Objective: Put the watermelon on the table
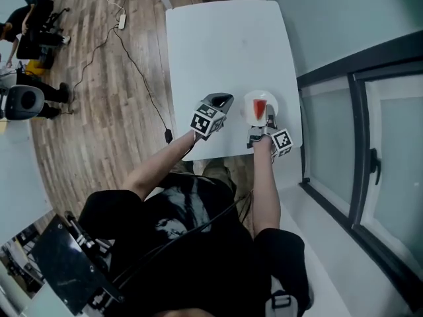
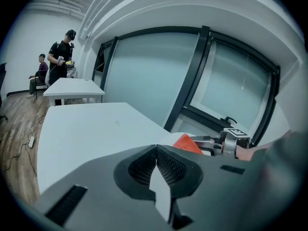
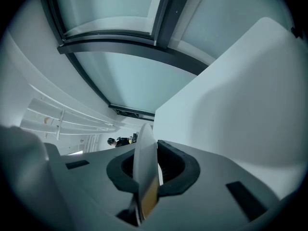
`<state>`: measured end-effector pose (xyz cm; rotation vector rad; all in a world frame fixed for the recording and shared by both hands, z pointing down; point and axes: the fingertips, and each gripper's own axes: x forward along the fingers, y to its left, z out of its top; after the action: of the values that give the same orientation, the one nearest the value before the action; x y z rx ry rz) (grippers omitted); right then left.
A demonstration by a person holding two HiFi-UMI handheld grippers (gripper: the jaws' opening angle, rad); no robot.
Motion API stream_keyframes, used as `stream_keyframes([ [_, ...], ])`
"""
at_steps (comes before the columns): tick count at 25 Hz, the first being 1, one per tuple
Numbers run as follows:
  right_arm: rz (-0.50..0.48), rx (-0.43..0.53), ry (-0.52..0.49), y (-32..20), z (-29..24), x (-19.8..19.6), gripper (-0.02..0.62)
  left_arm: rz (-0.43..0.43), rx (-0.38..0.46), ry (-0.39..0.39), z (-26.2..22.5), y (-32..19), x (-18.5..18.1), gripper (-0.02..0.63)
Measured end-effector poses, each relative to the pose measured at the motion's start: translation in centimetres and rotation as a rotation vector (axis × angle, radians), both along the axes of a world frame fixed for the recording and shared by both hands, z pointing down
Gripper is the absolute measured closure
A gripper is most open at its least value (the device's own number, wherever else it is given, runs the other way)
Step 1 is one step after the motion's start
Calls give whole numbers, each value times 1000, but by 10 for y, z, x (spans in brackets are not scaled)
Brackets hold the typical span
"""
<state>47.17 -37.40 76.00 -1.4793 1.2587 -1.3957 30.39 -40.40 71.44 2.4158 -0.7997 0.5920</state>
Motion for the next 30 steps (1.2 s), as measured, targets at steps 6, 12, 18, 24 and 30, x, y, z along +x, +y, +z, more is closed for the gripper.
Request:
stream_keyframes([
  [6,101,-107,-57,-23,52,30,566,15,-33,-6,-2,14,-4,601],
  [12,38,-224,144,-32,76,50,566,-15,-97,36,-3,31,-6,601],
  [18,-96,-427,588,-59,77,44,528,62,-110,36,0,8,-27,601],
  [24,-363,-667,1081,-47,88,54,426,86,-113,44,-3,9,-29,600],
  [30,-428,-550,1357,-33,43,23,426,106,-79,44,-15,11,-41,600],
])
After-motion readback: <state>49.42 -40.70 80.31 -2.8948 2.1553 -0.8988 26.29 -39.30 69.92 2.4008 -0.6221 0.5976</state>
